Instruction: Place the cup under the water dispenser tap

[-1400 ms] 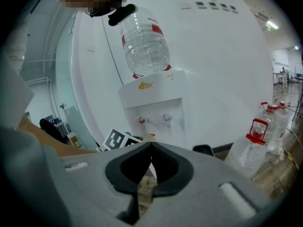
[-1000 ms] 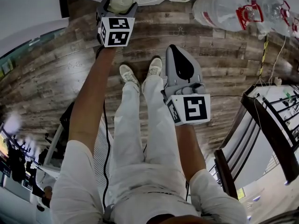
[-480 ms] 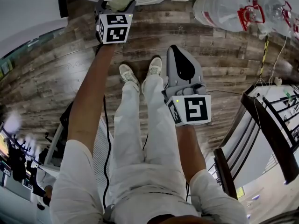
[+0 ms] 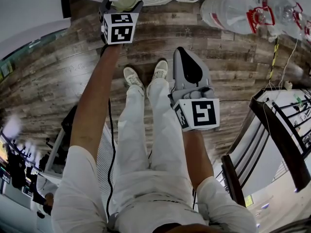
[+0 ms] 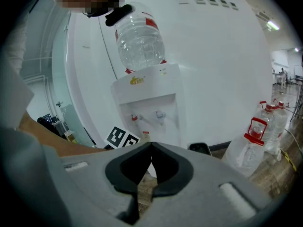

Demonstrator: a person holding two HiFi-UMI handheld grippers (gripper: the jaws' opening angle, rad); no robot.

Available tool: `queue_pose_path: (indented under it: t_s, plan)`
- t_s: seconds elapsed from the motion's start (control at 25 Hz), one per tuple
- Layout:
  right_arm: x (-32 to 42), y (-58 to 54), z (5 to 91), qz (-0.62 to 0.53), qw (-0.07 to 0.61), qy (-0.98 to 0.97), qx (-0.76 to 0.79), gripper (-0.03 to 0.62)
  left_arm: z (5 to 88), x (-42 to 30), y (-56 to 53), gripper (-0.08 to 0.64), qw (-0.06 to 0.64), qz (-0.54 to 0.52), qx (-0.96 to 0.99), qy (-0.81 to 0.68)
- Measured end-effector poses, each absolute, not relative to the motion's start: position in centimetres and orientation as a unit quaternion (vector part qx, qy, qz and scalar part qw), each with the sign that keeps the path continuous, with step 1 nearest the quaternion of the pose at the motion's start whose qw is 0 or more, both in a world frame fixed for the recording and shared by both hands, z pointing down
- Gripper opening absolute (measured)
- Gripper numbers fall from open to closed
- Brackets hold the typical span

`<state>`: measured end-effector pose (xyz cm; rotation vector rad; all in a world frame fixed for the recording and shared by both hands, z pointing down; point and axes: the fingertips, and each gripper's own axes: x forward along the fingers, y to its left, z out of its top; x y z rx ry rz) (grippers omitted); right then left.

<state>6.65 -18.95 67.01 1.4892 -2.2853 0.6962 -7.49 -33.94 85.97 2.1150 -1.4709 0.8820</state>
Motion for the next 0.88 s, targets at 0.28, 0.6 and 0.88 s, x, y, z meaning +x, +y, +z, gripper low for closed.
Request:
queue_pose_path:
  t_s: [0.28,0.6,0.88]
  plan:
    - [6.5,-18.7,65.8,0.237,0.157,-0.803,0.523,-0.002,84.2,-7.8,-33.5,0.428,0.197,0.323,0.752,-0.540]
    - [6.3,-18.1,63.2,0.222,0.150,-0.808,0.524,-0.002,80.7,-7.1,-32.4,0.428,0.204,0.298,0.756,-0.546]
    - [5.9,-17.4,59.7,0.209,0.143,-0.813,0.525,-0.002,76.2,-6.8,-30.5,0.426,0.215,0.277,0.756,-0.553]
